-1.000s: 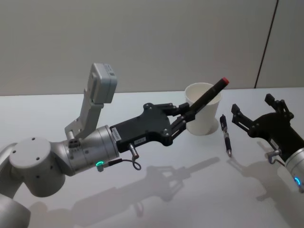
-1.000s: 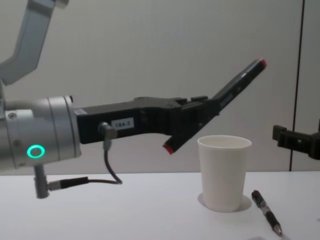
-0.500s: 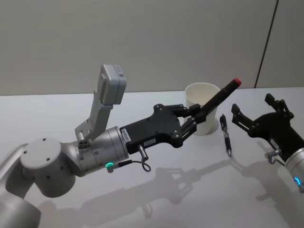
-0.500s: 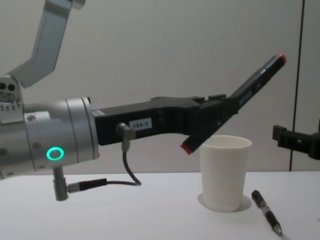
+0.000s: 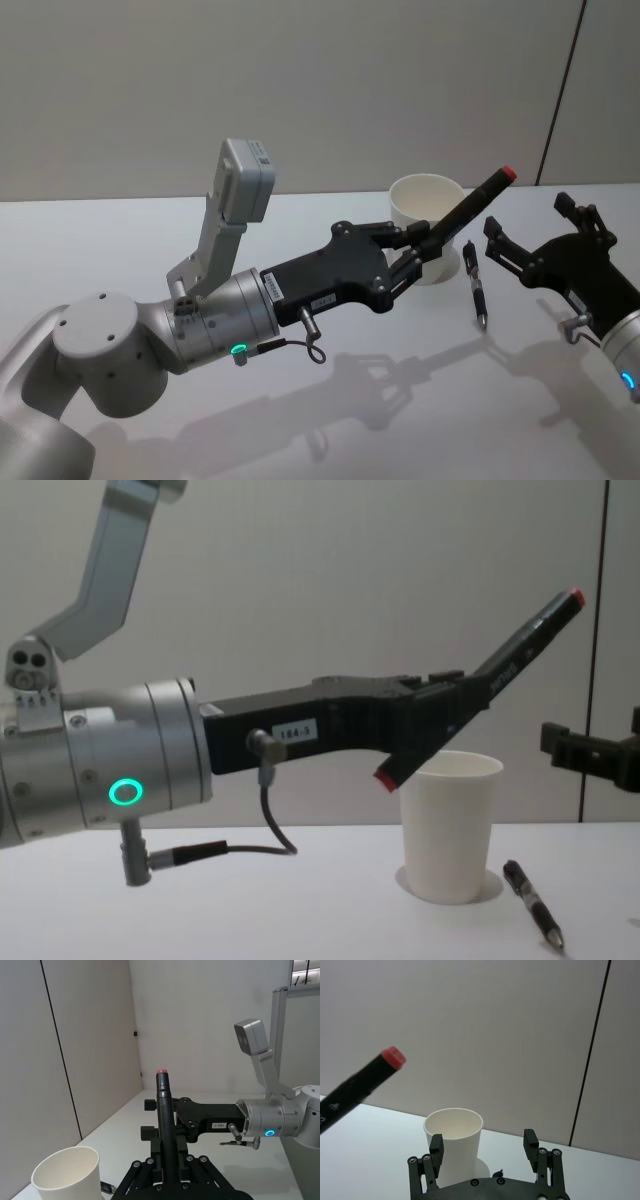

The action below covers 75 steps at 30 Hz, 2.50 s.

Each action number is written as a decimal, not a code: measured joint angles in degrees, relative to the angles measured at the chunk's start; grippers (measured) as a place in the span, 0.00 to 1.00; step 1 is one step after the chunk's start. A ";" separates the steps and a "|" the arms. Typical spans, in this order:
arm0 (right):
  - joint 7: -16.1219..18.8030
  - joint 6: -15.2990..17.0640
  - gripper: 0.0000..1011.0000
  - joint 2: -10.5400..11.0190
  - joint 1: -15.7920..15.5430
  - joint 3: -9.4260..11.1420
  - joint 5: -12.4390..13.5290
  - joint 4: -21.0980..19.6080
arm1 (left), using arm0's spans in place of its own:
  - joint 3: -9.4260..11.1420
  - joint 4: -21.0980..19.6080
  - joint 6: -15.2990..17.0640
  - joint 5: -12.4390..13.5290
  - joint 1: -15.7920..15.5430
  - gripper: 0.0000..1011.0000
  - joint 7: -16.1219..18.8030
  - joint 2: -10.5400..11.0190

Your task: Place the pen into the pen holder.

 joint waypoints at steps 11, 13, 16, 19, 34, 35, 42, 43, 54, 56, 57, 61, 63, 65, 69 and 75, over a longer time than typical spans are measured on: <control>2.32 -0.76 0.99 2.16 -2.41 0.86 2.00 -3.79 | 0.16 0.09 -0.09 0.01 -0.05 0.18 0.14 -0.14; 2.64 -0.77 0.99 2.76 -3.22 1.10 2.94 -4.79 | 0.17 0.10 -0.10 0.01 -0.06 0.18 0.14 -0.15; 3.06 -0.70 0.99 3.61 -4.38 1.49 4.44 -6.19 | 0.19 0.11 -0.12 0.01 -0.06 0.18 0.16 -0.16; 3.45 -0.51 0.99 4.70 -5.77 2.01 6.10 -7.74 | 0.21 0.13 -0.14 0.01 -0.07 0.18 0.18 -0.18; 6.43 0.88 0.99 8.95 -11.10 4.78 17.61 -12.69 | 0.26 0.15 -0.14 0.01 -0.06 0.18 0.22 -0.23; 6.70 0.95 0.99 9.09 -11.28 4.90 18.25 -12.82 | 0.26 0.15 -0.14 0.01 -0.07 0.18 0.22 -0.23; 8.59 1.67 0.99 10.05 -12.67 5.98 24.96 -13.61 | 0.26 0.15 -0.14 0.01 -0.07 0.18 0.22 -0.23; 8.88 1.74 0.99 10.10 -12.76 6.08 25.70 -13.64 | 0.26 0.15 -0.13 0.01 -0.07 0.18 0.22 -0.23; 11.83 3.55 0.99 9.93 -13.00 6.89 36.22 -12.99 | 0.26 0.14 -0.13 0.01 -0.06 0.18 0.22 -0.23; 12.18 3.97 0.99 9.72 -12.83 6.90 37.81 -12.73 | 0.26 0.14 -0.13 0.01 -0.07 0.18 0.21 -0.23; 12.39 4.36 0.99 9.54 -12.66 6.90 39.16 -12.51 | 0.26 0.14 -0.13 0.01 -0.06 0.18 0.21 -0.23; 12.89 5.43 0.99 8.87 -11.98 6.78 42.45 -11.70 | 0.26 0.15 -0.13 0.01 -0.06 0.18 0.22 -0.23; 13.08 6.11 0.99 8.39 -11.45 6.62 44.23 -11.13 | 0.26 0.14 -0.13 0.01 -0.06 0.18 0.22 -0.23; 13.18 6.66 0.99 7.99 -11.03 6.46 45.39 -10.72 | 0.25 0.15 -0.13 0.01 -0.06 0.18 0.21 -0.23; 13.42 8.39 0.99 6.60 -9.36 5.81 48.64 -9.16 | 0.26 0.14 -0.13 0.01 -0.06 0.18 0.21 -0.23; 13.86 10.50 0.99 4.80 -6.95 4.76 50.96 -7.11 | 0.26 0.14 -0.13 0.01 -0.06 0.18 0.21 -0.23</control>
